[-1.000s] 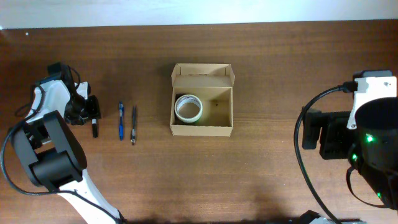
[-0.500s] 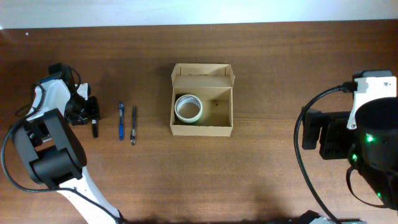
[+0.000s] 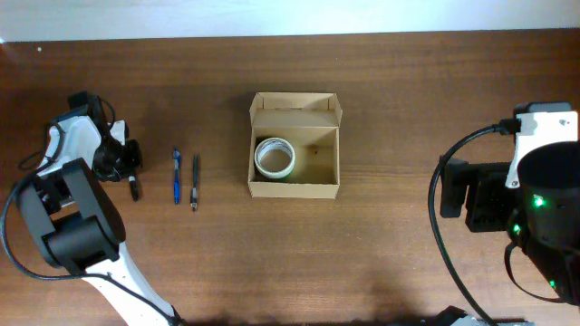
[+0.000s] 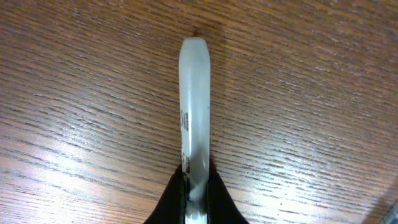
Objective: Pack container
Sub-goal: 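Lower the left gripper and grasp the black Sharpie marker, then lift the Sharpie marker and carry it over the box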
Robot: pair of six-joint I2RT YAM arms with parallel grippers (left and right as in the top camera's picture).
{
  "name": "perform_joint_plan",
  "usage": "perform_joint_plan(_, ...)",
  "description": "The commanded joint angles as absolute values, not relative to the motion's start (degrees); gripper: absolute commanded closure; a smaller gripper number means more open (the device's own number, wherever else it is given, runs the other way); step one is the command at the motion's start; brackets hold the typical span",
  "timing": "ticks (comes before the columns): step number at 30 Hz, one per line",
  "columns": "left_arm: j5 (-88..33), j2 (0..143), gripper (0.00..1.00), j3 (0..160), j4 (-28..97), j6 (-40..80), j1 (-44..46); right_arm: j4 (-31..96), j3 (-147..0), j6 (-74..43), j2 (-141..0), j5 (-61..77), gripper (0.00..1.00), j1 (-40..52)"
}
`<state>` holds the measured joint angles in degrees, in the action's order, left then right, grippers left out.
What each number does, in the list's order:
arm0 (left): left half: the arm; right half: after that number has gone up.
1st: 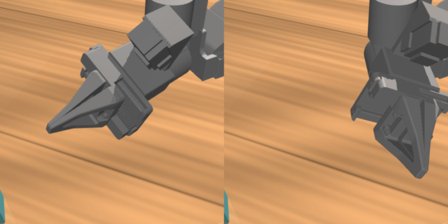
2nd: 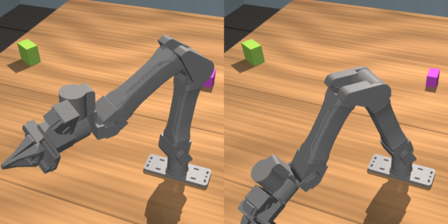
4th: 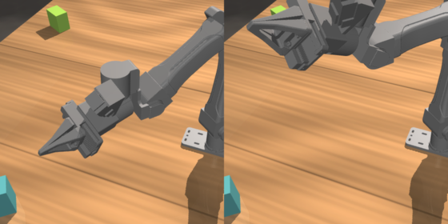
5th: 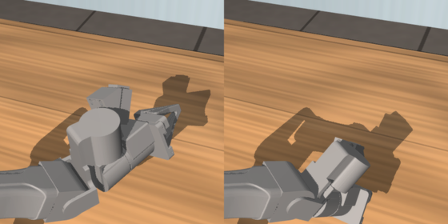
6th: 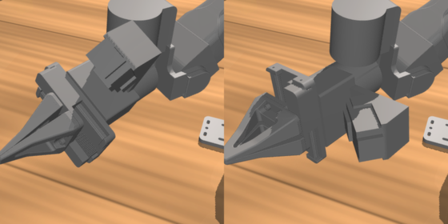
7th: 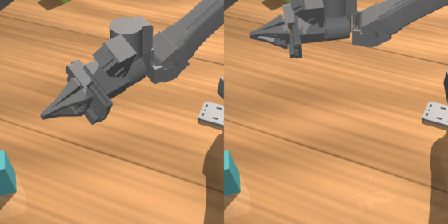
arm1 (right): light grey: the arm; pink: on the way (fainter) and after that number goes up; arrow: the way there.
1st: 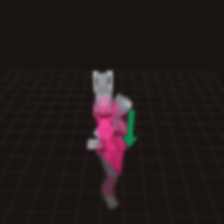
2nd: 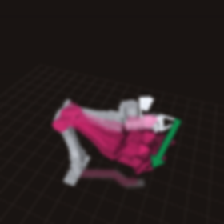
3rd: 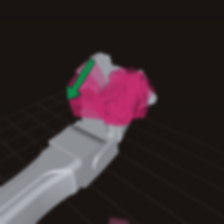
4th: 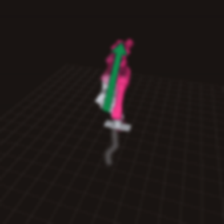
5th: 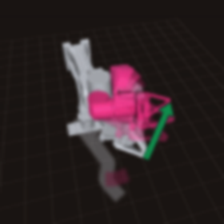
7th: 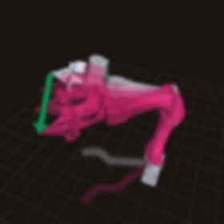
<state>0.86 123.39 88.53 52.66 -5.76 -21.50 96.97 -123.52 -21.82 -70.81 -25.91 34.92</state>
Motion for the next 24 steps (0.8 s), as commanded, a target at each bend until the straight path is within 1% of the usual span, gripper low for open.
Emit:
perform_joint_plan(1, 0.4, 126.52, 0.98, 88.07, 52.03, -5.65, -21.54, 97.32, -123.31, -21.45, -70.87, -25.69, 0.01, 34.76)
perform_joint_plan(6, -1.63, 126.37, 0.98, 89.14, 52.36, -5.67, -21.39, 97.32, -123.31, -21.45, -70.87, -25.74, 0.01, 34.76)
perform_joint_plan(10, -1.65, 124.84, 0.98, 93.97, 56.03, -6.33, -20.75, 97.32, -123.31, -21.43, -70.87, -26.13, 0.01, 34.76)
perform_joint_plan(17, 0.38, 119.22, 0.99, 112.4, 66.61, -7.88, -17.39, 97.32, -123.31, -21.41, -70.87, -26.52, 0.01, 34.76)
perform_joint_plan(24, 0.36, 116.75, 0.98, 128.9, 72.95, -11.27, -8.88, 97.3, -123.37, -21.41, -70.7, -26.52, 0.01, 34.76)
